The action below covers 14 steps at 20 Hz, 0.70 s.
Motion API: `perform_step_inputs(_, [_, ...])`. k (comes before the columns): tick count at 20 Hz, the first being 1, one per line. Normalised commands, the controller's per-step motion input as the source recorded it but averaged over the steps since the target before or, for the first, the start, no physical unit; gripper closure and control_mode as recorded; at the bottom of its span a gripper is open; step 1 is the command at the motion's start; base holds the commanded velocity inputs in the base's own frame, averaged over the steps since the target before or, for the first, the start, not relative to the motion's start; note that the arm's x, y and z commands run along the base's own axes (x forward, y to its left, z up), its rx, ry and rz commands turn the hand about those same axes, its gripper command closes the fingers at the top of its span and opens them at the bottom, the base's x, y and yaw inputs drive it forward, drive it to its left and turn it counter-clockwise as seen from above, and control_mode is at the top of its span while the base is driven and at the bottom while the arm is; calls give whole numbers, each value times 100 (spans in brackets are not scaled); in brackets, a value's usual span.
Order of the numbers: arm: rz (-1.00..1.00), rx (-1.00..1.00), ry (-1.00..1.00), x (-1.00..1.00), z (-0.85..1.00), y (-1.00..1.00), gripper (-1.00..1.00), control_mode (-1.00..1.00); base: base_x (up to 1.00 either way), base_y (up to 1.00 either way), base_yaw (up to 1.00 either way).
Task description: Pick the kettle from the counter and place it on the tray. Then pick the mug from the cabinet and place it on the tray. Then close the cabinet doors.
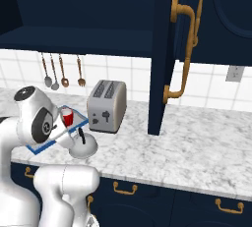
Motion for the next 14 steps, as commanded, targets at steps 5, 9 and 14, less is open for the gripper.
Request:
perform_step_inputs(5, [32, 9, 11, 31, 5, -17, -100, -100, 0, 0, 0])
perform_step_inputs(9, [36, 0, 15, 44, -16, 17, -100, -100, 0, 0, 0])
perform_step_inputs(14, [38, 0, 4, 21, -20, 8, -100, -100, 0, 0, 0])
